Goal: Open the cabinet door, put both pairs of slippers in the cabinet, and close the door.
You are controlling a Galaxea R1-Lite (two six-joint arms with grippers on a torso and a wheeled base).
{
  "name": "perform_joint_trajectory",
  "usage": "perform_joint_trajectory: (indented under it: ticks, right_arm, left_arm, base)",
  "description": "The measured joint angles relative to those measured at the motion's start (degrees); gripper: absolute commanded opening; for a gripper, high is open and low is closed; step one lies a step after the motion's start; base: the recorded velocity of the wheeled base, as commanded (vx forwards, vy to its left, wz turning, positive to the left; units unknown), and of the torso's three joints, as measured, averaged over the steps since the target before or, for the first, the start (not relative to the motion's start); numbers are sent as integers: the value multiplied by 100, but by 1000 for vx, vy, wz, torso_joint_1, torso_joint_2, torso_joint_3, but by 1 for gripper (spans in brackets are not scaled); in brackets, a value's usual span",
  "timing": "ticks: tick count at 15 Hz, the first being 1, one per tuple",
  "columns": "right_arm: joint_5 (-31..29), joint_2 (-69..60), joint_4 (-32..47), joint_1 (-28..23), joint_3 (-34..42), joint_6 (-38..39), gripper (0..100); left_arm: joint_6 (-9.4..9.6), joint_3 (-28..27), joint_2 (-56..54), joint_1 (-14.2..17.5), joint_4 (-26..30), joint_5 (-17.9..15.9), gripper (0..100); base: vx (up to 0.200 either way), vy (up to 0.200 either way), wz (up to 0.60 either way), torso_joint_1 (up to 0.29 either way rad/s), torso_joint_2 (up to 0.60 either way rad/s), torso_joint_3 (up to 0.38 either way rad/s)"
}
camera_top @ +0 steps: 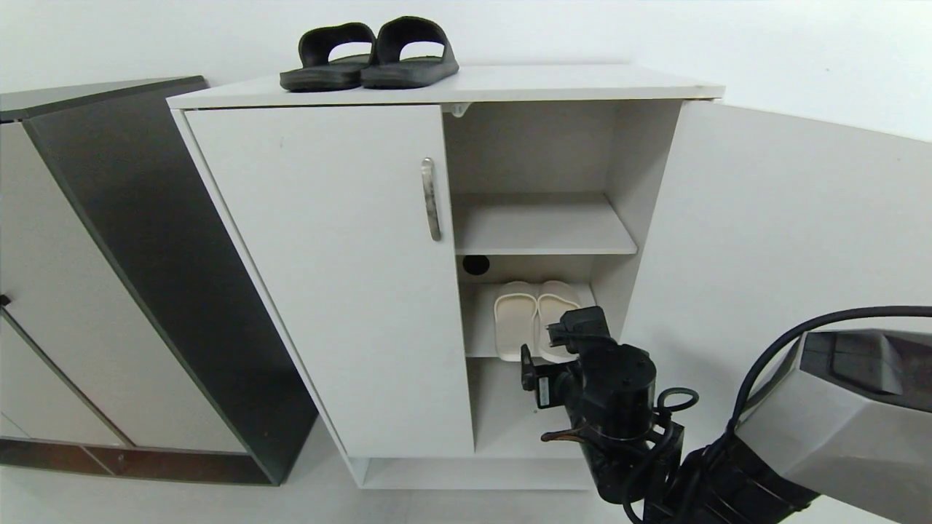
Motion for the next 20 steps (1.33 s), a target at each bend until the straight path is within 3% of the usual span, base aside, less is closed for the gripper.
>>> perform_joint_trajectory:
  ticks: [4, 16, 20]
  right_arm:
    - [41, -85, -210, 13, 235, -205, 100]
    - [143, -117, -380, -45, 384, -339, 100]
    - [373, -108, -837, -232, 496, -618, 100]
  left_arm:
    - [-27, 0, 0, 0, -4, -1, 0]
    - [-24, 0, 0, 0, 0, -9, 0]
    - [-24, 0, 0, 0, -2, -11, 0]
  base:
    - [0, 0, 0, 0, 0, 0]
    - [0, 200, 0, 4, 2, 6]
    - [0, 200, 0, 0, 5, 2]
